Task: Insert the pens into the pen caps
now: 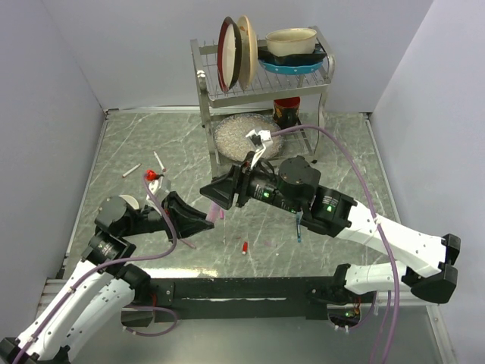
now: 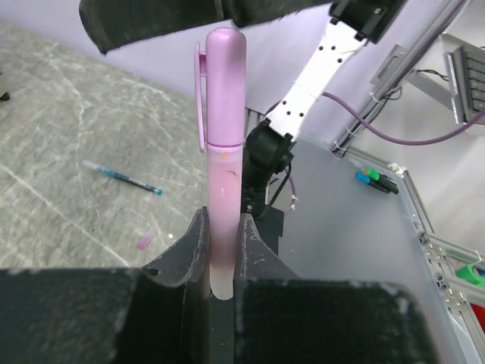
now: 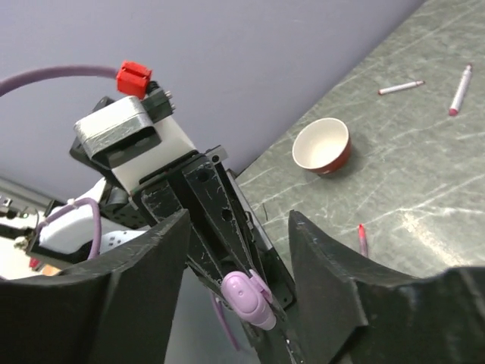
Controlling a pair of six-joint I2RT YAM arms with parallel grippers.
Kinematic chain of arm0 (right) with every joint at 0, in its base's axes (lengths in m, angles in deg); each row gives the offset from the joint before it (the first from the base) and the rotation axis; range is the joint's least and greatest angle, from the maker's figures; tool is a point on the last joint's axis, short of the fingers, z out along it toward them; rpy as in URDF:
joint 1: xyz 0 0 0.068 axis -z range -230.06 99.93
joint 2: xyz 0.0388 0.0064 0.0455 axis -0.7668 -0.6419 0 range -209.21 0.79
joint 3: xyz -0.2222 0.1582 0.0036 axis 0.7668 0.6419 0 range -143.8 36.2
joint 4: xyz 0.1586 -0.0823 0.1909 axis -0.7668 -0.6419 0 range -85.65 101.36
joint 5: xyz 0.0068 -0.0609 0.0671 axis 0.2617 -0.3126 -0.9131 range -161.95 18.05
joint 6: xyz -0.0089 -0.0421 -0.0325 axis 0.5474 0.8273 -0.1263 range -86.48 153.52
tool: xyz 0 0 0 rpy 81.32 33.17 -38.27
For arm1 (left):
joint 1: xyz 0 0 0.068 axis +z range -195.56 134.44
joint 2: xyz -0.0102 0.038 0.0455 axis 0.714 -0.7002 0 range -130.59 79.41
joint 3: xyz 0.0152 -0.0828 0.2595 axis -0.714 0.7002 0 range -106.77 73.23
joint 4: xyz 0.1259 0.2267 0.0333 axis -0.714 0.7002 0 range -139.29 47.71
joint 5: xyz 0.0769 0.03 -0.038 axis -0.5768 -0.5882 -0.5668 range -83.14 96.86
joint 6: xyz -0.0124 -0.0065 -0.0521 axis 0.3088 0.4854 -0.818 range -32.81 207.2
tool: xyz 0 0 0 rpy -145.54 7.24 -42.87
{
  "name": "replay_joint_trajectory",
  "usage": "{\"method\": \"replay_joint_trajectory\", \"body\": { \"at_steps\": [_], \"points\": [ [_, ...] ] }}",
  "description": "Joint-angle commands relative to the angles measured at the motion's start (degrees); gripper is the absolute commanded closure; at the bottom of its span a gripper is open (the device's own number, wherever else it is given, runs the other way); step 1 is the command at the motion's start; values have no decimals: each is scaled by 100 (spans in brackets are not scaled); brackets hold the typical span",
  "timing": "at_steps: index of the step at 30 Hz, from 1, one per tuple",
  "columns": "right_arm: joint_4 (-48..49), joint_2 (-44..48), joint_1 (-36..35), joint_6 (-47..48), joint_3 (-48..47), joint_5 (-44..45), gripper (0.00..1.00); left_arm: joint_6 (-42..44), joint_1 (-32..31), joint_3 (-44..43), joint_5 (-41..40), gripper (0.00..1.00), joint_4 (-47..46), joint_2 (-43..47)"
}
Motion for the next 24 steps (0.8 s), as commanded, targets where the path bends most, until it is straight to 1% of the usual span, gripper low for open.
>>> {"method": "replay_joint_trajectory", "body": {
  "at_steps": [1,4,5,8,9,10,11,12,13,14,19,22,23,24],
  "points": [
    [472,302,18,179,98,-378,41,-260,18,23,318,99,-618,64],
    [578,372,18,91,344,-579,48,-409,18,66,248,99,-776,91],
    [857,398,18,30,424,-667,49,-436,18,75,231,99,-812,91],
    [1096,451,18,-84,722,-914,50,-550,18,93,169,99,-987,56],
    [1149,451,9,-119,854,-932,53,-594,18,110,195,99,-1057,21],
    [1193,469,9,-146,907,-958,70,-664,18,128,195,99,-1171,3],
    [1298,495,9,-146,969,-976,78,-699,18,137,195,99,-1251,-32],
    [1377,548,0,-164,1117,-1028,91,-778,18,137,178,99,-1304,-76],
    [1456,565,0,-164,1188,-1089,97,-831,18,154,143,99,-1435,-102],
    [1544,592,-8,-155,1259,-1195,100,-884,18,163,117,99,-1506,-129],
    [1361,653,-140,-32,1706,-1336,100,-1367,27,102,-103,99,-2130,-489],
    [1570,741,-140,-41,2260,-1590,100,-1752,36,-21,63,99,-2718,-963],
    [1623,750,-140,-49,2461,-1661,100,-1859,36,-56,98,99,-3050,-1068],
    [1615,741,-149,-32,2524,-1818,100,-2008,36,-117,107,99,-3149,-1261]
  ]
}}
